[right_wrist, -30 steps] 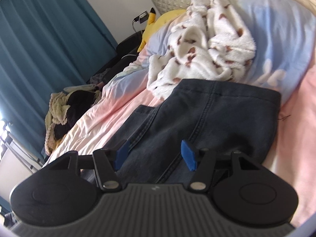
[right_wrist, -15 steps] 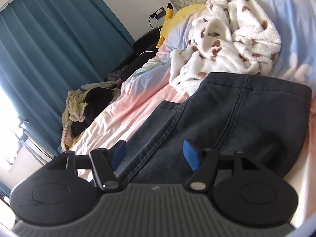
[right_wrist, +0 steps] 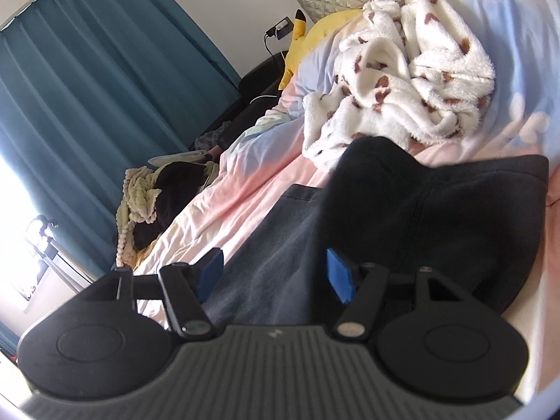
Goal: Fold clothes
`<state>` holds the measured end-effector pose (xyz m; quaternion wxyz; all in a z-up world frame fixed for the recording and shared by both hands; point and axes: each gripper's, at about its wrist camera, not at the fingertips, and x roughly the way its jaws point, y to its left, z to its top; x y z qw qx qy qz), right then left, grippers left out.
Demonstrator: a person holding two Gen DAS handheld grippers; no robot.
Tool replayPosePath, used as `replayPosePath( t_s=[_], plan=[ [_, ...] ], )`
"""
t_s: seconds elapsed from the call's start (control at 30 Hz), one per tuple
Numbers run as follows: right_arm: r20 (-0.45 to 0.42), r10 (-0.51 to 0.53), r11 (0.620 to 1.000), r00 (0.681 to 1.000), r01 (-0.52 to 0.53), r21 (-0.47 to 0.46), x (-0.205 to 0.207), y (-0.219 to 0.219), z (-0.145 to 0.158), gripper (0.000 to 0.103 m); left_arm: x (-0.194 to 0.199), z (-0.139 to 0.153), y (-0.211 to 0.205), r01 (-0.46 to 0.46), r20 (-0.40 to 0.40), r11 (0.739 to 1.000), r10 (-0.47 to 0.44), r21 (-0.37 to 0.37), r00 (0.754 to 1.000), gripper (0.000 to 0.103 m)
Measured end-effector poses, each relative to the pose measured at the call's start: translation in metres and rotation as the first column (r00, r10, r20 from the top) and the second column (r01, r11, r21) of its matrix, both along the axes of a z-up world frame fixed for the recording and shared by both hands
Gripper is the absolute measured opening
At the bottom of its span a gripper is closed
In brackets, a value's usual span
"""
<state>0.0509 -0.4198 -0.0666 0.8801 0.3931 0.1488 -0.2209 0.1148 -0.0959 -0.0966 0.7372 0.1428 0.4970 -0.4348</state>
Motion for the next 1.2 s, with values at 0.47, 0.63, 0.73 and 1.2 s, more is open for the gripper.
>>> replayPosePath(
  t_s=[0.47, 0.63, 0.73, 1.2],
  plan=[
    [-0.060, -0.105, 0.990, 0.993, 0.110, 0.091, -0.005, -0.027, -0.018, 0.070, -0.024, -0.010, -0.057, 0.008, 0.198, 0.999, 0.000, -0.035, 0.980, 0.063],
    [-0.084, -0.134, 0.958, 0.987, 0.151, 0.245, -0.004, -0.061, -0.040, 0.086, -0.019, -0.014, -0.043, -0.014, 0.124, 0.994, 0.028, -0.109, 0.992, 0.071],
    [-0.098, -0.109, 0.967, 0.989, 0.128, 0.219, 0.005, -0.062, -0.041, 0.086, -0.022, -0.020, -0.030, -0.033, 0.117, 0.981, 0.056, -0.190, 0.992, 0.071],
    [-0.013, -0.286, 0.904, 0.958, 0.274, 0.330, -0.070, -0.071, -0.046, 0.005, -0.030, 0.019, 0.021, -0.157, 0.100, 0.906, 0.211, -0.393, 0.972, 0.068]
  ],
)
